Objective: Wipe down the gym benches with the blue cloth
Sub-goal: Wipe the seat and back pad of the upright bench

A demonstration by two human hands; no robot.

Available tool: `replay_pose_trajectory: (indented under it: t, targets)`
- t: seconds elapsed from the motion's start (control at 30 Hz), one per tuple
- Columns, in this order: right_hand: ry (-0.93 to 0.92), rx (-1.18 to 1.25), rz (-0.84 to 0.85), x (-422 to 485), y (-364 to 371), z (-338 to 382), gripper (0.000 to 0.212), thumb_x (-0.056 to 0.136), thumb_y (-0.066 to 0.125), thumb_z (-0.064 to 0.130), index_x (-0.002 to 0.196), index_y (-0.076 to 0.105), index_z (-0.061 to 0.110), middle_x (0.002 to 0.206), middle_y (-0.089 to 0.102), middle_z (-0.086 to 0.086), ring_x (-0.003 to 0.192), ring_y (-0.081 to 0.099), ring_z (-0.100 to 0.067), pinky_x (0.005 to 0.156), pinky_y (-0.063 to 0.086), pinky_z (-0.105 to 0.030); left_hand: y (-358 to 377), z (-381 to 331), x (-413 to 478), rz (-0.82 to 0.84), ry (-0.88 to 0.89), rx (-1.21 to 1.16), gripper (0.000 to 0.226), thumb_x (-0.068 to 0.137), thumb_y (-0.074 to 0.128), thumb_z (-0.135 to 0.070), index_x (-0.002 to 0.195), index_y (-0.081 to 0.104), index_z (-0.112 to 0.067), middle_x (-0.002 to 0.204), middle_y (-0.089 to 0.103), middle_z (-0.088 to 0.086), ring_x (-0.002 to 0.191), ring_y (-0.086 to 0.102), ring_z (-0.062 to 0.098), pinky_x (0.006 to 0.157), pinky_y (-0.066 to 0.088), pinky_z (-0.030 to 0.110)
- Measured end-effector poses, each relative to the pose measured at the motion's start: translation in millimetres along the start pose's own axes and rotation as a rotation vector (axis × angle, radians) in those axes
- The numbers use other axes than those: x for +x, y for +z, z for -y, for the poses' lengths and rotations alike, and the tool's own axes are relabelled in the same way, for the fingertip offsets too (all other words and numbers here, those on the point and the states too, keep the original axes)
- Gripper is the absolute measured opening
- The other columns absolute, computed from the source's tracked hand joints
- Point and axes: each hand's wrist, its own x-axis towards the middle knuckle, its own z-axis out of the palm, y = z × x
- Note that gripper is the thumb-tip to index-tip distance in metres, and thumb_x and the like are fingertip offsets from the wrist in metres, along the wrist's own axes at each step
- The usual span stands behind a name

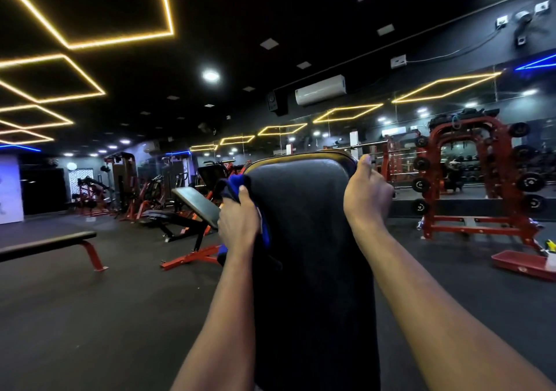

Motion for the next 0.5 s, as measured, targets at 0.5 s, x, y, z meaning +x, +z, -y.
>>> replay_pose_trajectory:
  t: [0.5]
  targets:
    - [-0.029,0.027,-0.004,-0.1,0.9,-3.4,0.056,0.106,0.023,0.046,0.1,0.067,0.011,0.071,0.049,0.002,0.063,0.047,-0.009,0.052,0.033,-0.027,3.4,50.0,-31.4,-0.028,-0.008,-0.083,0.049,0.101,0.038,-0.048,0.127,0.057,-0.011,0.124,0.06,0.024,0.117,0.053,0.042,0.093,0.04,0.043]
